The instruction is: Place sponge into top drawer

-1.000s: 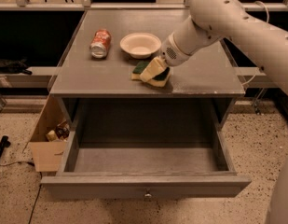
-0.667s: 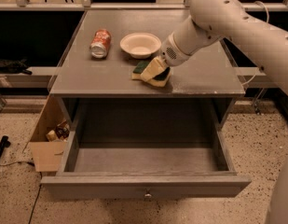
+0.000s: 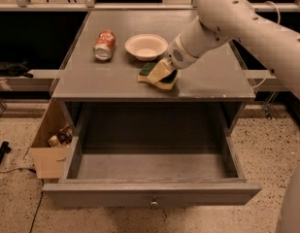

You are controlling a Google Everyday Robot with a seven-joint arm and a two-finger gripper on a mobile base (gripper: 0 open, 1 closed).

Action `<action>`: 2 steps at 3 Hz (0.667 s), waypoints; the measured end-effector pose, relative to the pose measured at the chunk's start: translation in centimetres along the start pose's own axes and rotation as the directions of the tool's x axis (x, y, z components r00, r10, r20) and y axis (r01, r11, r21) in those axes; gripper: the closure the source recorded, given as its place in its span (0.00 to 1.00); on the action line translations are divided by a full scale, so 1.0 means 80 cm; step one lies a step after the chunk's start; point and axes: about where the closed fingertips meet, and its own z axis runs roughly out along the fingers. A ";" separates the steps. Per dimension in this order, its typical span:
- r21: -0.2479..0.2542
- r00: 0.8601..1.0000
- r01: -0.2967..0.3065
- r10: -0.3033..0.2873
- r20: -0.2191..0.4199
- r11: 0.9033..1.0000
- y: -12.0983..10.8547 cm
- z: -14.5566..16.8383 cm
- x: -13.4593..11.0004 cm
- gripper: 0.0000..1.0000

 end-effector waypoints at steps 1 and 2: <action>0.003 1.000 -0.002 0.002 -0.003 1.000 -0.001 -0.001 0.002 1.00; 0.072 0.999 -0.032 0.031 0.017 0.997 -0.015 -0.051 0.017 1.00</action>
Offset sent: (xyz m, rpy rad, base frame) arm -0.0186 -0.1009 0.0683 -0.0349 -0.1082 -0.1871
